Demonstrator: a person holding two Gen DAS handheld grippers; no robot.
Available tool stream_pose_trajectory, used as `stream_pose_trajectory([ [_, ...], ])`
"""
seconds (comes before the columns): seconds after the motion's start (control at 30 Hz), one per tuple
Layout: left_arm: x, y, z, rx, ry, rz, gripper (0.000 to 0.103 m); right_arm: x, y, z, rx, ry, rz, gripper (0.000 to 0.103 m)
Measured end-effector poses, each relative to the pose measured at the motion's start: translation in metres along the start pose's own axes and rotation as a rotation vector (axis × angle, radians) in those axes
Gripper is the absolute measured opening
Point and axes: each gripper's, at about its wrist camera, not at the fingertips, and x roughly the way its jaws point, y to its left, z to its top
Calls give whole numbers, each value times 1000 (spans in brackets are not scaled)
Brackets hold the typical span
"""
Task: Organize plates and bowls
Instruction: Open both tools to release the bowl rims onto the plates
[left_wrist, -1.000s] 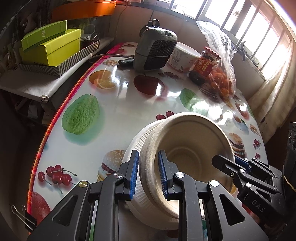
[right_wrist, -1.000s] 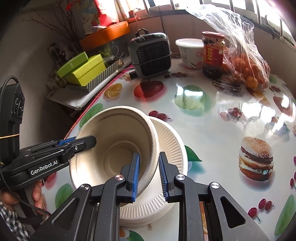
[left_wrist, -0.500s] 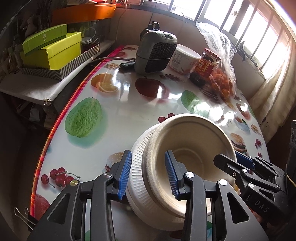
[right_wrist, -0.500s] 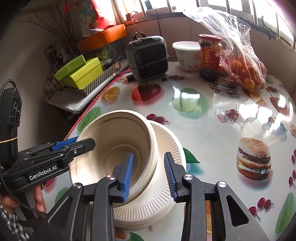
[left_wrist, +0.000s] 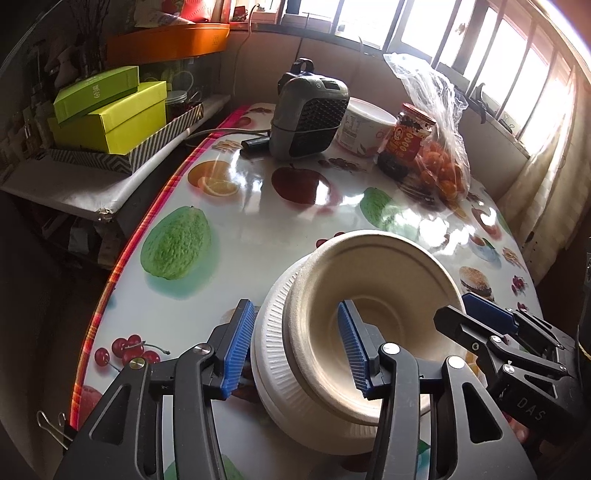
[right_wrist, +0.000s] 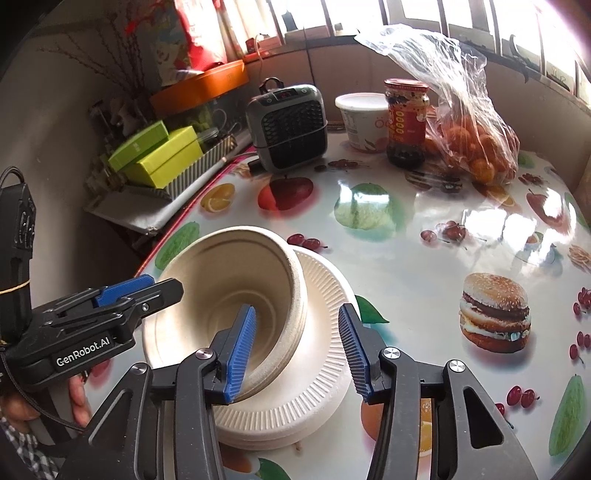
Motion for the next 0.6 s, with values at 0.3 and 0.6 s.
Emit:
stream_pose_trajectory([
  [0.3,-22,-3,-7,17,-53,23,49,-19,4,-7,-3,-47,-11,51],
  [0.6,-54,-4,-28,33,-140,70,55,-45,12,-24,-18,-100,-30,54],
])
